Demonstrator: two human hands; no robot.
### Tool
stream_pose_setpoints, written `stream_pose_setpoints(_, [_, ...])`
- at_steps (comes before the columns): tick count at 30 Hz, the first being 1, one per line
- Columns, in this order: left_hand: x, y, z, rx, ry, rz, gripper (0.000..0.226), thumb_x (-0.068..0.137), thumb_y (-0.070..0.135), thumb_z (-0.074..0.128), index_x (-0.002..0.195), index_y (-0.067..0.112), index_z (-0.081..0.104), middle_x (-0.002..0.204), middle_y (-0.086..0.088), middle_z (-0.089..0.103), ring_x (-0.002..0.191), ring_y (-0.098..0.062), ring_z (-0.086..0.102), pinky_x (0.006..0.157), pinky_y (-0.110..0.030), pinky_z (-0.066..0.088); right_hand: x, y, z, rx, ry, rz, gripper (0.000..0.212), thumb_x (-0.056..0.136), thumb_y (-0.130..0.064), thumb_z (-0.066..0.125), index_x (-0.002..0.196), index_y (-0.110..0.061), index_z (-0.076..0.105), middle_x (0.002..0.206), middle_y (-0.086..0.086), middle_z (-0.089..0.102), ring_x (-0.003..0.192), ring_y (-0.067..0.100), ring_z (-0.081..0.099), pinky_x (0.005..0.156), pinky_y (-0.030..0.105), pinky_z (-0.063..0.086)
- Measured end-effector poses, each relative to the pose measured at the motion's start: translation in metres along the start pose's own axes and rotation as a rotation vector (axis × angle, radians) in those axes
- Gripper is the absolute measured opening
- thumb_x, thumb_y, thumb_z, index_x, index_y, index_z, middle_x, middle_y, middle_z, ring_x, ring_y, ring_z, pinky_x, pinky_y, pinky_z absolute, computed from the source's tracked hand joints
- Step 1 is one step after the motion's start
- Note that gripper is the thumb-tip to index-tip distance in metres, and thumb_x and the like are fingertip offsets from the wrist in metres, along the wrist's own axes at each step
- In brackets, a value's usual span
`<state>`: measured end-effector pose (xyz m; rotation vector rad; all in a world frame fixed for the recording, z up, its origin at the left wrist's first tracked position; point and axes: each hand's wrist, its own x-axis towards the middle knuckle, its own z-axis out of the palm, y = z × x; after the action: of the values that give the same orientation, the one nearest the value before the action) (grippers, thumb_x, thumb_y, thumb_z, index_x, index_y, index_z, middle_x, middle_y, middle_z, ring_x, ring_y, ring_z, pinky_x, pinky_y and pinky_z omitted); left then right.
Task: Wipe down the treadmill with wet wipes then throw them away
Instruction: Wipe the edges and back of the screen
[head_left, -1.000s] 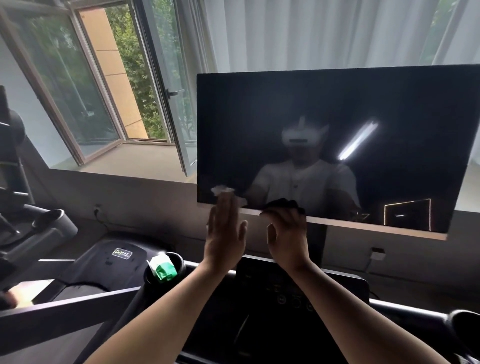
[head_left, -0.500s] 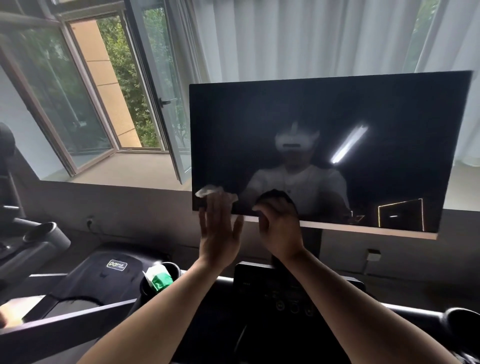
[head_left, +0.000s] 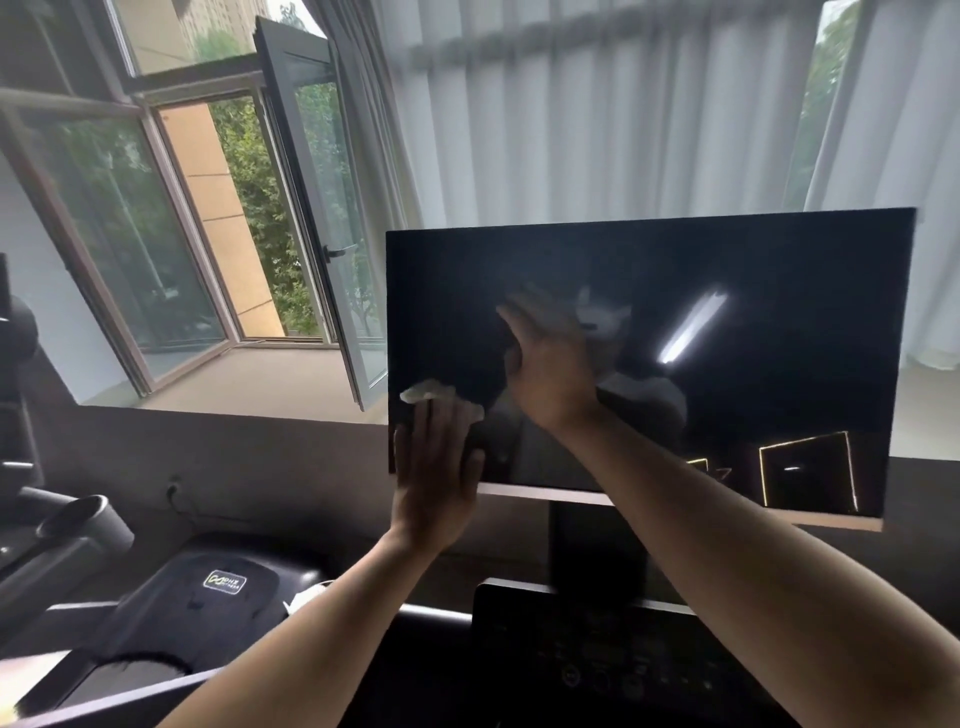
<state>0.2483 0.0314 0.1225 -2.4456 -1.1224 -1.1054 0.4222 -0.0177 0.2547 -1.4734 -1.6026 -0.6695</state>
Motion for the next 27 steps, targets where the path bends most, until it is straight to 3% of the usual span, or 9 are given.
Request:
stream_pose_setpoints(3, [0.0, 0.007, 0.006, 0.026, -0.01, 0.146, 0.059, 0.103, 0.04, 0.035, 0.158, 0.022, 0.026, 0.166, -0.006, 0.025, 0.156, -0.023, 0.009, 0.122, -0.054, 0.02, 0.025, 0.001, -0.009, -0.099, -0.036, 0.038, 0.066, 0.08, -0.011, 0.062, 0.145, -0.007, 0.05, 0.153, 0.013, 0.045, 0.149, 0.031, 0.029, 0.12, 0.059, 0.022])
stream_pose_setpoints(5, [0.013, 0.003, 0.002, 0.056, -0.004, 0.145, 0.057, 0.104, 0.039, 0.034, 0.157, 0.02, 0.032, 0.166, -0.006, 0.027, 0.156, -0.025, 0.011, 0.121, -0.056, 0.022, 0.038, 0.002, -0.013, -0.153, -0.046, 0.065, 0.069, 0.088, -0.016, 0.06, 0.153, -0.01, 0.037, 0.16, 0.01, 0.034, 0.154, 0.028, 0.016, 0.123, 0.058, 0.011])
stream_pose_setpoints(7, [0.031, -0.005, -0.005, 0.065, 0.021, 0.042, 0.057, 0.104, 0.038, 0.032, 0.156, 0.016, 0.034, 0.166, -0.01, 0.024, 0.156, -0.027, 0.011, 0.122, -0.054, 0.021, 0.051, 0.004, -0.017, -0.166, -0.014, 0.073, 0.068, 0.091, -0.017, 0.055, 0.155, -0.011, 0.032, 0.164, 0.01, 0.025, 0.155, 0.027, 0.009, 0.124, 0.058, 0.006])
stream_pose_setpoints(10, [0.058, -0.011, -0.02, -0.035, 0.072, -0.164, 0.06, 0.105, 0.039, 0.023, 0.161, 0.021, 0.014, 0.17, -0.006, 0.003, 0.156, -0.017, -0.008, 0.124, -0.047, 0.006, 0.068, 0.007, -0.018, -0.185, 0.003, 0.125, 0.065, 0.095, -0.018, 0.049, 0.157, -0.012, 0.029, 0.166, 0.01, 0.022, 0.156, 0.026, 0.007, 0.124, 0.056, -0.001])
stream_pose_setpoints(12, [0.07, -0.009, -0.028, -0.091, 0.118, -0.123, 0.056, 0.104, 0.035, 0.029, 0.157, 0.026, 0.014, 0.169, -0.008, 0.01, 0.156, -0.013, -0.005, 0.122, -0.045, 0.012, 0.073, 0.008, -0.016, -0.2, -0.026, 0.164, 0.064, 0.097, -0.022, 0.047, 0.157, -0.013, 0.027, 0.164, 0.007, 0.026, 0.155, 0.025, 0.009, 0.123, 0.055, -0.003])
stream_pose_setpoints(15, [0.076, -0.002, -0.027, -0.045, 0.099, 0.079, 0.052, 0.101, 0.031, 0.042, 0.151, 0.026, 0.027, 0.166, -0.009, 0.022, 0.157, -0.02, 0.004, 0.119, -0.049, 0.021, 0.074, 0.009, -0.015, -0.232, -0.017, 0.133, 0.059, 0.095, -0.025, 0.051, 0.151, -0.012, 0.038, 0.153, 0.007, 0.042, 0.148, 0.027, 0.027, 0.122, 0.057, 0.007])
stream_pose_setpoints(19, [0.082, -0.012, -0.024, 0.056, 0.076, 0.132, 0.055, 0.102, 0.036, 0.037, 0.153, 0.017, 0.039, 0.166, -0.008, 0.024, 0.156, -0.026, 0.01, 0.119, -0.055, 0.025, 0.078, 0.011, -0.022, -0.181, -0.024, 0.133, 0.055, 0.095, -0.022, 0.052, 0.149, -0.012, 0.043, 0.146, 0.004, 0.048, 0.142, 0.024, 0.033, 0.124, 0.054, 0.004])
stream_pose_setpoints(24, [0.116, -0.018, -0.041, -0.059, 0.158, -0.155, 0.056, 0.104, 0.039, 0.024, 0.157, 0.022, 0.026, 0.168, -0.009, 0.016, 0.156, -0.02, 0.003, 0.12, -0.057, 0.019, 0.08, 0.014, -0.025, -0.154, -0.011, 0.131, 0.052, 0.094, -0.018, 0.052, 0.145, -0.013, 0.049, 0.14, 0.003, 0.054, 0.138, 0.024, 0.038, 0.125, 0.053, 0.004])
stream_pose_setpoints(27, [0.132, -0.009, -0.052, -0.048, 0.143, -0.034, 0.052, 0.102, 0.037, 0.029, 0.15, 0.02, 0.039, 0.166, -0.01, 0.022, 0.156, -0.023, 0.009, 0.119, -0.056, 0.023, 0.08, 0.013, -0.027, -0.14, -0.019, 0.132, 0.052, 0.093, -0.018, 0.054, 0.145, -0.014, 0.05, 0.139, 0.002, 0.054, 0.138, 0.023, 0.039, 0.125, 0.053, 0.004])
